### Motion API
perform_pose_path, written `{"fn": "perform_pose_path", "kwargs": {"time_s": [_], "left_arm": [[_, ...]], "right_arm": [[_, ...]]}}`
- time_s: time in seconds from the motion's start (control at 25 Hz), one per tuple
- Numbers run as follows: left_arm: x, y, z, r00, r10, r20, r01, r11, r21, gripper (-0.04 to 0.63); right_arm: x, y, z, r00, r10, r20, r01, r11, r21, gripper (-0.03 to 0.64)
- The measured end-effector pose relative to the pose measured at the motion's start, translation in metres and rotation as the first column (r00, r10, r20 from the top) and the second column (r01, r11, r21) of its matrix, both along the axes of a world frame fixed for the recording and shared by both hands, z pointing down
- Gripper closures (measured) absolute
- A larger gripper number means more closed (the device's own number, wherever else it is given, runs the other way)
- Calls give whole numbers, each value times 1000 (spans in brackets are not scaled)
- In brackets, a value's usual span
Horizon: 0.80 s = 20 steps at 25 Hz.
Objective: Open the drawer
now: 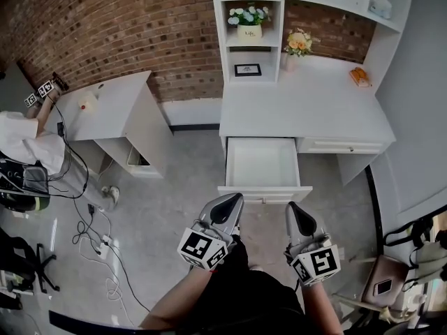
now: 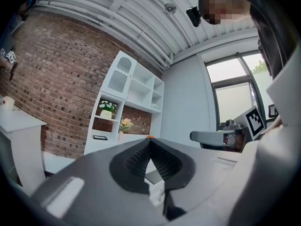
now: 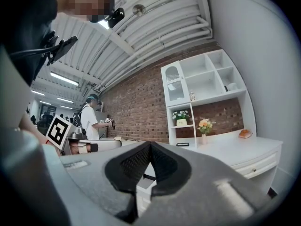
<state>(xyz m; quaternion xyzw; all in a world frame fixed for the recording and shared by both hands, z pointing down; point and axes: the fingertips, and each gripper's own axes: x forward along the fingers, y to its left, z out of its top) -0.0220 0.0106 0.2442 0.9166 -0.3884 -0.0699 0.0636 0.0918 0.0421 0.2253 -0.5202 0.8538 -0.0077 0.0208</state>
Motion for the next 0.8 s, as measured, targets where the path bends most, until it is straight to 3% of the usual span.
{"fn": "perform_pose_path", "kwargs": {"time_s": [0.8], "left_arm": [[7,10,1,1000,5,11,-5,1000,1,594]], "right_arm": [[8,15,8,1000,3,26,-2,999,-33,615]]}}
